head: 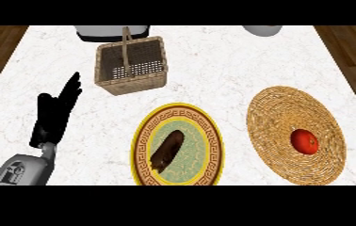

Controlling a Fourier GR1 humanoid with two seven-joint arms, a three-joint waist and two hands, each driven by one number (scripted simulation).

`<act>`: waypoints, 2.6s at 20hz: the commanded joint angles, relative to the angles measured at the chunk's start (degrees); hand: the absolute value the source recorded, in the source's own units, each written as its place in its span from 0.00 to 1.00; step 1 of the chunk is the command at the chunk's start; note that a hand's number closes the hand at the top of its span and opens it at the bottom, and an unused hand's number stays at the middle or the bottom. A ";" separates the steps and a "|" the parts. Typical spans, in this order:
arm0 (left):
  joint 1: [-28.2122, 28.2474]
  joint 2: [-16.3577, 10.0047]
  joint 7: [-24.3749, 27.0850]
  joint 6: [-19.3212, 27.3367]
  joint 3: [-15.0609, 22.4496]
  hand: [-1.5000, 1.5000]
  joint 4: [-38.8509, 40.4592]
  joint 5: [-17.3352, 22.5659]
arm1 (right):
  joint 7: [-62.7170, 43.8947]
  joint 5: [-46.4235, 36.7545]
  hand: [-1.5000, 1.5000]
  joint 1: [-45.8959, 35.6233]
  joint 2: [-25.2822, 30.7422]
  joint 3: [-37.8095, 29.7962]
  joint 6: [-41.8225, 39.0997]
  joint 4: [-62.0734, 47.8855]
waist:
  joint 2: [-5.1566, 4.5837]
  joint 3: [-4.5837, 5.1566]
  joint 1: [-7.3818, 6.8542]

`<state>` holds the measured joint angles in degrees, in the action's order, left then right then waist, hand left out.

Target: Pick the tomato from the placemat and place it in the basket

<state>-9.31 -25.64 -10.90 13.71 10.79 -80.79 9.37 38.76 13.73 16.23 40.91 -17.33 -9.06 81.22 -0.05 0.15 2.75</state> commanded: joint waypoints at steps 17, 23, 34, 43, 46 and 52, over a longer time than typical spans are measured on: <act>-2.81 4.37 -1.56 -4.42 -3.30 0.50 1.74 -4.18 | -1.18 -12.63 0.00 8.95 2.26 -4.28 -15.42 2.59 | 0.10 -0.14 -2.41; -1.14 6.35 -1.80 -4.83 -3.52 0.50 0.16 -6.59 | -6.20 -15.83 0.00 3.60 -1.97 -5.28 -12.90 0.86 | 0.09 -0.15 -2.70; -4.39 9.91 1.58 -7.46 -6.98 0.50 6.64 -10.90 | -5.69 -23.27 0.00 -2.81 -8.40 -4.52 -14.90 -2.31 | 0.04 -0.14 -2.55; -2.16 10.11 0.25 -10.64 -10.73 0.50 2.79 -12.10 | -5.25 -30.20 0.00 -7.15 -12.74 -3.06 -11.53 -5.32 | 0.08 -0.14 -2.61; -1.26 11.73 2.60 -10.03 -10.34 0.50 4.01 -13.33 | -4.29 -29.97 0.00 -5.03 -14.64 -3.09 -11.25 -3.63 | 0.09 -0.13 -2.51; -3.41 10.79 0.80 -13.18 -13.62 0.50 4.32 -13.23 | -4.97 -32.96 0.00 -7.09 -17.14 -1.97 -9.90 -4.94 | 0.07 -0.14 -2.54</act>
<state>-12.93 -14.53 -12.36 2.34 -0.77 -78.21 -3.60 33.66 -18.39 7.41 25.34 -19.14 -19.04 74.46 0.02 0.00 0.12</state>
